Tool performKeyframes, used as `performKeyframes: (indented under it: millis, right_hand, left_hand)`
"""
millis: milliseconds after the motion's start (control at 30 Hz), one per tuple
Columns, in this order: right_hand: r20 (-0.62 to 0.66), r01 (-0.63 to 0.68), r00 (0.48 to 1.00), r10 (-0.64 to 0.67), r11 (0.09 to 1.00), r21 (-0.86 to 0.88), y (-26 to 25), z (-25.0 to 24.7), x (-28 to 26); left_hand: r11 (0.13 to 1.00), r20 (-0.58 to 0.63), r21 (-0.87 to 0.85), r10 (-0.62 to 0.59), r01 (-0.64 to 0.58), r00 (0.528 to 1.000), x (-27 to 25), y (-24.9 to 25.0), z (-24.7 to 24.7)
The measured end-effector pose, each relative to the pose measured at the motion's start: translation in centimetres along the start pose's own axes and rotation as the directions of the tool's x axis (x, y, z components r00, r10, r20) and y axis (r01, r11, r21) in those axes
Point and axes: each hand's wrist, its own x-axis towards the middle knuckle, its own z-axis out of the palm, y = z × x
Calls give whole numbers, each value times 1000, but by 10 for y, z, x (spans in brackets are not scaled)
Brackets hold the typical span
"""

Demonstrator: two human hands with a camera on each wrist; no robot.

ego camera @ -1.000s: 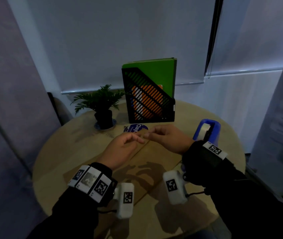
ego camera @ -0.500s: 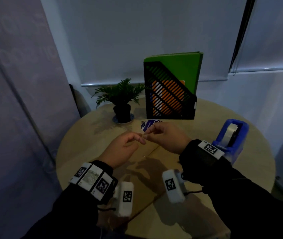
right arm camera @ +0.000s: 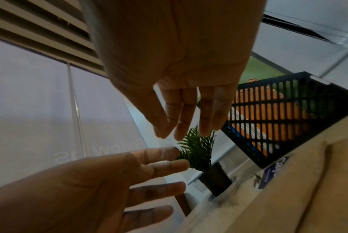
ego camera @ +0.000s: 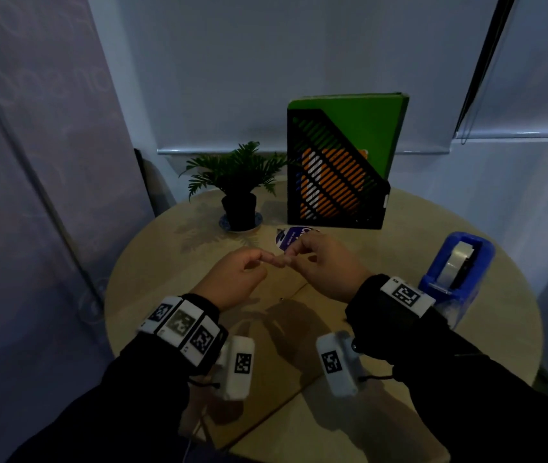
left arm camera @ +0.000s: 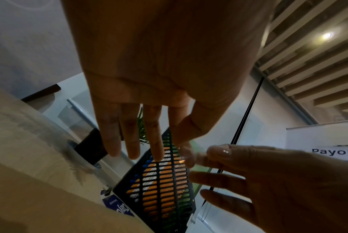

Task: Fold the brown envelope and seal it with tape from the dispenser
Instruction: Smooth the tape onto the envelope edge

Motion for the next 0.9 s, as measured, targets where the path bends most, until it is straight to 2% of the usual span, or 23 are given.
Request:
performKeyframes:
  millis: [167, 267, 367, 467, 533, 767, 900]
  right_hand:
    - [16, -128, 992, 127, 982, 142, 11, -2, 1]
    - [99, -273, 961, 259, 945, 179, 23, -1, 6]
    - [173, -424, 903, 393, 881, 212, 38, 6, 13]
    - [215, -519, 853, 476, 819, 247, 41, 14, 15]
    - [217, -543, 838, 501, 804, 242, 43, 16, 18]
    - [251, -605, 788, 562, 783, 143, 46, 24, 31]
    - [282, -579, 784, 553, 815, 13, 50, 28, 38]
  left_hand:
    - [958, 97, 261, -146, 117, 984, 18, -14, -8]
    - [875, 232, 478, -207, 74, 950, 27, -20, -8]
    - [810, 334, 586, -262, 17, 905, 38, -23, -1]
    - [762, 385, 646, -279, -40, 880, 50, -33, 10]
    - [745, 404, 663, -282, -67, 870, 56, -38, 15]
    - [734, 487, 666, -287, -138, 825, 59, -44, 18]
    - [708, 491, 690, -303, -152, 816, 61, -46, 17]
